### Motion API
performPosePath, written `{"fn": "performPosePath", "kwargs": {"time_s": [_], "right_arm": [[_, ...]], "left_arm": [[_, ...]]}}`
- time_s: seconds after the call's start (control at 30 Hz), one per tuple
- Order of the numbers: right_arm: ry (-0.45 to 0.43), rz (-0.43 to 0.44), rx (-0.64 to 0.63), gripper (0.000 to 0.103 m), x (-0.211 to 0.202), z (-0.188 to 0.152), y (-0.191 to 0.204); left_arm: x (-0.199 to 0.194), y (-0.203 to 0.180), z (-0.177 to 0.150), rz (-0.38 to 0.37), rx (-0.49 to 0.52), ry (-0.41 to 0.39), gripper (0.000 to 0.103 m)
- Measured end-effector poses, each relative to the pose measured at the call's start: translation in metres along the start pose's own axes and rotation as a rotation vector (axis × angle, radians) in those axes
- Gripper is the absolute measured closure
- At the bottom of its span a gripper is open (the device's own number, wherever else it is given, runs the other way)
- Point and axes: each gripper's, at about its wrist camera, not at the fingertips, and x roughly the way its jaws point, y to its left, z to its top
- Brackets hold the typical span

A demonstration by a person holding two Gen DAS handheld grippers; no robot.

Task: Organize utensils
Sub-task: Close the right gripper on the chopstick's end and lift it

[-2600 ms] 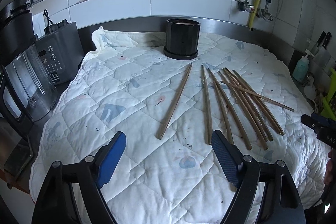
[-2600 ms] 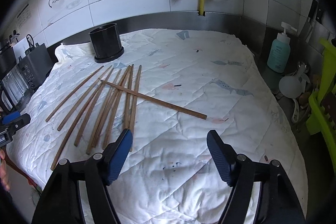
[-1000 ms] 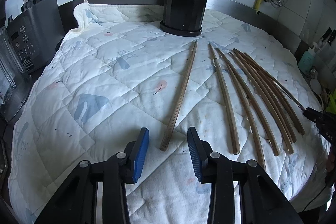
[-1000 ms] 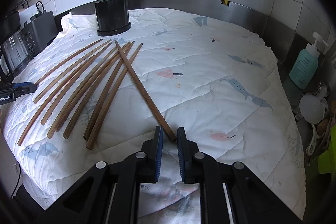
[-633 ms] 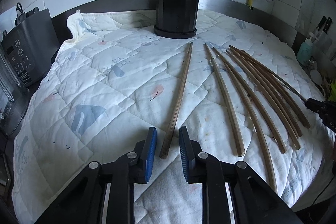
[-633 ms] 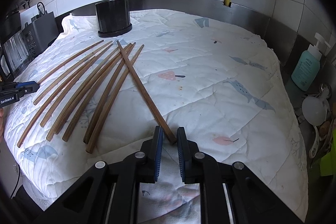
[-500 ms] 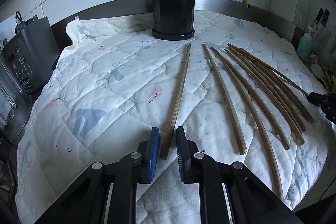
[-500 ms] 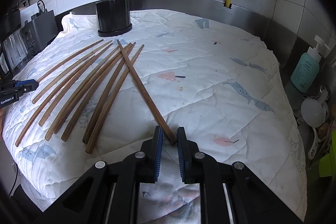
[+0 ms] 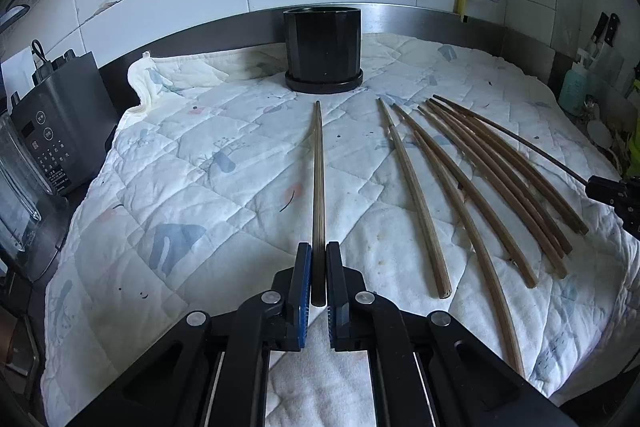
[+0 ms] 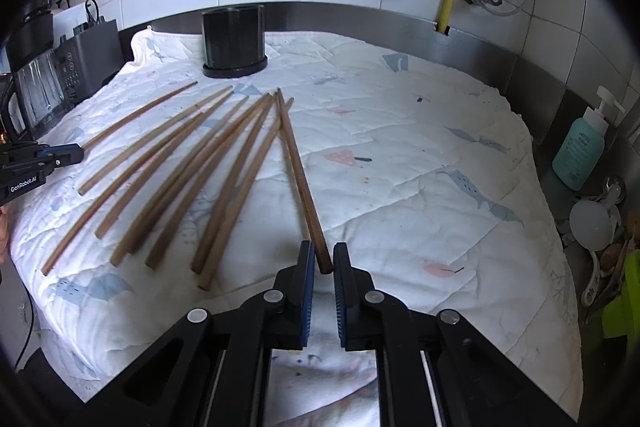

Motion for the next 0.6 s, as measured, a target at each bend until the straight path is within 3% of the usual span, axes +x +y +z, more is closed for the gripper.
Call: {"fn": "performPosePath", "kwargs": {"time_s": [0.4,0.6], "right_arm": [[-0.157,0.009,-0.008,0.093,-0.040,0.039,0.018],[-0.088,0.018,0.016,0.093,-0.023,0.031,0.013]], "left_arm": [[-0.037,0.013,0.028,-0.018,-0.029,-0.077,0.097],[-0.045,0.014,0.035,-0.014,-0.031,-0.103,0.097]]}}
